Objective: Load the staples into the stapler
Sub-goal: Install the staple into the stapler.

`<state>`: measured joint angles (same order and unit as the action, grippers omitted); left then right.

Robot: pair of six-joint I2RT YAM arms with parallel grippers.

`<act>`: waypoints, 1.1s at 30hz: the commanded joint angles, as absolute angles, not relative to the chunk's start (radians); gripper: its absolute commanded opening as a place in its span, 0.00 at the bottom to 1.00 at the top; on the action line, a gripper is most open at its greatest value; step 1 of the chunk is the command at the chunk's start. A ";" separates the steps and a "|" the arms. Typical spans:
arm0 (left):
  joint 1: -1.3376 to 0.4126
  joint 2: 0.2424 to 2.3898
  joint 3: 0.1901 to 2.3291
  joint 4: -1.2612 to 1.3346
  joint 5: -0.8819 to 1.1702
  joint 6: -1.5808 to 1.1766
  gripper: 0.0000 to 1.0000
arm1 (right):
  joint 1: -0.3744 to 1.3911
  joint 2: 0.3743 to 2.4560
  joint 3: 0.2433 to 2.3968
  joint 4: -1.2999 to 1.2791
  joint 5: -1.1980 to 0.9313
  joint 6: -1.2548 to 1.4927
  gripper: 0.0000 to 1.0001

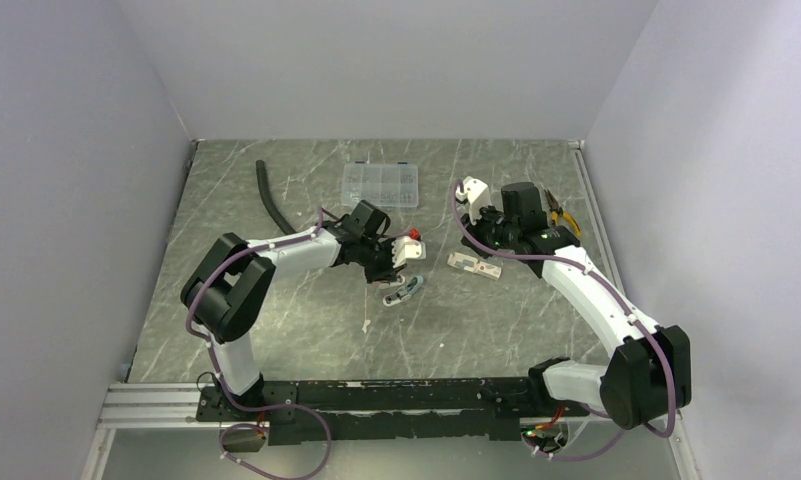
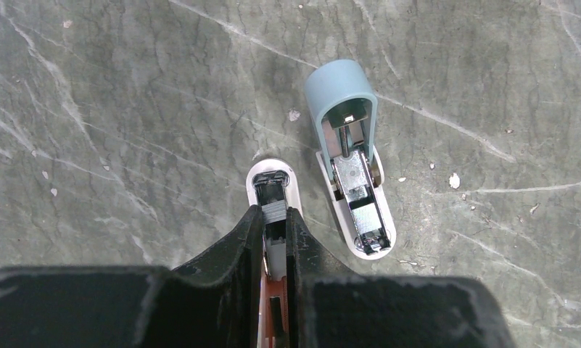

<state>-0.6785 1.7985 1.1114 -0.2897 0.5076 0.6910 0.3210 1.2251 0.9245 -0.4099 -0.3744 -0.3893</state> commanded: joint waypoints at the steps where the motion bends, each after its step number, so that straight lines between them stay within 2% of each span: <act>1: -0.683 1.744 1.150 -0.276 0.521 0.692 0.03 | 0.316 1.227 0.928 -0.394 -0.392 -0.393 0.12; 33: -0.683 1.792 1.158 -0.289 0.505 0.730 0.03 | 0.315 1.233 0.930 -0.398 -0.393 -0.396 0.12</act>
<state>-0.6785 1.7908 1.1282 -0.2939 0.4911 0.7147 0.3210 1.2335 0.9245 -0.4103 -0.3759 -0.3893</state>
